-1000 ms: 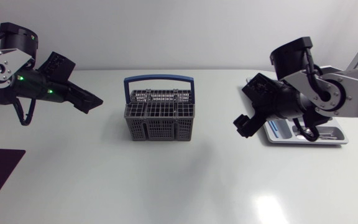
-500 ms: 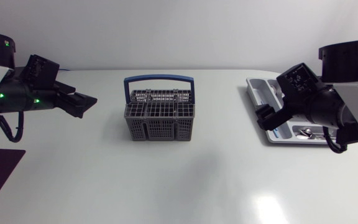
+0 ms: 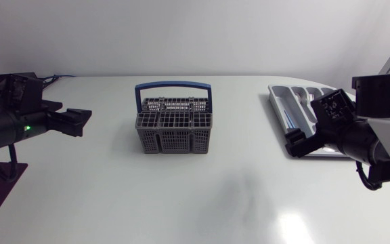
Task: Unload the cutlery basket into the drawer organizer.
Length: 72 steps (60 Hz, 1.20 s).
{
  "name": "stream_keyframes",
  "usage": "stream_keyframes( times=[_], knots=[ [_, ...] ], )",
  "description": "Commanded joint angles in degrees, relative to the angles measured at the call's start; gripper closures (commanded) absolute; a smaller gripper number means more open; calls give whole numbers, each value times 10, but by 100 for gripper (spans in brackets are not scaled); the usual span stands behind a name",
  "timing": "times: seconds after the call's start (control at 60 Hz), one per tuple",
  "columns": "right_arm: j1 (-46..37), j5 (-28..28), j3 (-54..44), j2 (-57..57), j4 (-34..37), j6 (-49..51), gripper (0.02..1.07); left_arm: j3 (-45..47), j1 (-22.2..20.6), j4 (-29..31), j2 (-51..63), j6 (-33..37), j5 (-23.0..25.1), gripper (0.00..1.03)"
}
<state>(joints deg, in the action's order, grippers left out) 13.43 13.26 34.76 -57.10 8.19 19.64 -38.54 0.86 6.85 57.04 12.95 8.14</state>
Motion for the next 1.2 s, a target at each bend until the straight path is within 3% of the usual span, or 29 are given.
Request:
stream_keyframes(
  times=[0.0,0.3,0.583,1.183],
  knots=[
    [5,23,-32,19,-24,-14,7,33,-3,-32,-35,-44,-23,5],
    [3,79,-116,125,-125,-24,7,77,-4,-55,-74,-65,-34,5],
    [-7,99,-223,287,-232,-28,7,131,0,-90,-129,-86,-52,5],
    [-84,-42,-299,459,-141,-130,7,254,-7,-158,-261,-89,-103,5]
  ],
)
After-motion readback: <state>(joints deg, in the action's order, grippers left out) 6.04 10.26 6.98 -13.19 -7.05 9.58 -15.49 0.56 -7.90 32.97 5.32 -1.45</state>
